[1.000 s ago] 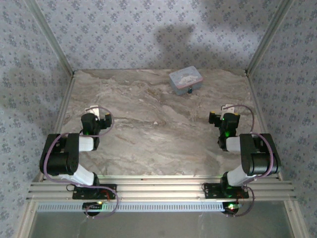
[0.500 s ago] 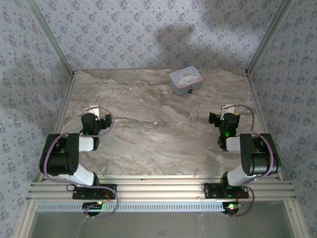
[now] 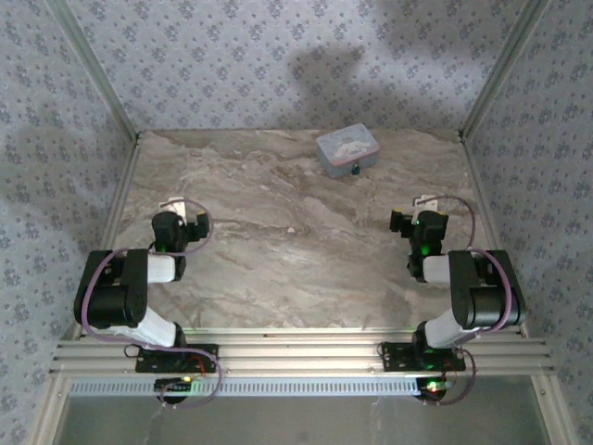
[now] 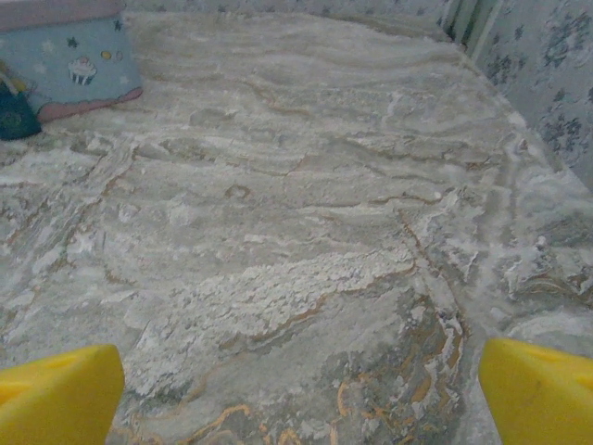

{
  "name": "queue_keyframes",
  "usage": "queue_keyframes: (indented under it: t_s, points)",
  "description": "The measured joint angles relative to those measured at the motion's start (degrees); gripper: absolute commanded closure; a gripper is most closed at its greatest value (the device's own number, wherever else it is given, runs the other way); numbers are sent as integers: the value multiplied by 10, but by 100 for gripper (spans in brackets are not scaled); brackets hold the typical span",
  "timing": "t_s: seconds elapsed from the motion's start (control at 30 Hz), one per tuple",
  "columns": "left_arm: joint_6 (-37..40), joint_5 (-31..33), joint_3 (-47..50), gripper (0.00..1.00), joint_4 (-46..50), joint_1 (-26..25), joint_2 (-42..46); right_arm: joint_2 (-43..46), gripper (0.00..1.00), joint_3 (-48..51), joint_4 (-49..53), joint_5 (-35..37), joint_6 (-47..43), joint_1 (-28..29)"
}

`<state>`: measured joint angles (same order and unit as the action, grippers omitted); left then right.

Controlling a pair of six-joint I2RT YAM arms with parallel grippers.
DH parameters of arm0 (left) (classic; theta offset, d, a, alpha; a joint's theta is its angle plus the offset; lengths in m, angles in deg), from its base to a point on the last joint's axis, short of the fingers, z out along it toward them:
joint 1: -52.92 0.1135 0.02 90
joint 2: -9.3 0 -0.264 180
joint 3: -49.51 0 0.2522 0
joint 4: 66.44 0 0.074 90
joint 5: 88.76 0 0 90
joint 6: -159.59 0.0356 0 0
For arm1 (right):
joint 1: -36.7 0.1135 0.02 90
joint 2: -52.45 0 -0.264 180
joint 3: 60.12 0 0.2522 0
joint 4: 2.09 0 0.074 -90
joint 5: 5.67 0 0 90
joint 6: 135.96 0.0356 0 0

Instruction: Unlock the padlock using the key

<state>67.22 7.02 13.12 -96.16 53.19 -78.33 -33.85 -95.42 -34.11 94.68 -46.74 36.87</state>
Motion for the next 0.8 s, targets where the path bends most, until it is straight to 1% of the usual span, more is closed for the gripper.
queue_keyframes:
  t_s: [0.1,0.17,0.23,0.3,0.37,0.43,0.53,0.67,0.73,0.8]
  points:
    - [0,0,-33,3,70,0,25,29,0,-56,110,-7,-2,3]
    - [0,-2,-56,3,104,0,57,33,0,-128,182,-7,3,4]
    - [-7,-1,-70,3,132,0,89,19,0,-212,253,0,24,9]
    - [-21,0,-89,3,166,0,111,-21,0,-316,334,16,54,21]
    - [-42,-5,-120,5,209,0,117,-93,0,-447,418,35,77,41]
    - [-65,-17,-150,6,245,0,115,-166,0,-562,482,49,87,66]
    - [-103,-44,-188,7,285,-5,106,-270,0,-713,554,61,87,108]
    - [-140,-81,-222,7,320,-38,86,-416,1,-925,655,51,76,151]
    - [-150,-94,-235,8,335,-57,73,-476,2,-1013,694,39,71,162]
    - [-158,-107,-243,8,347,-76,60,-520,4,-1074,725,24,68,168]
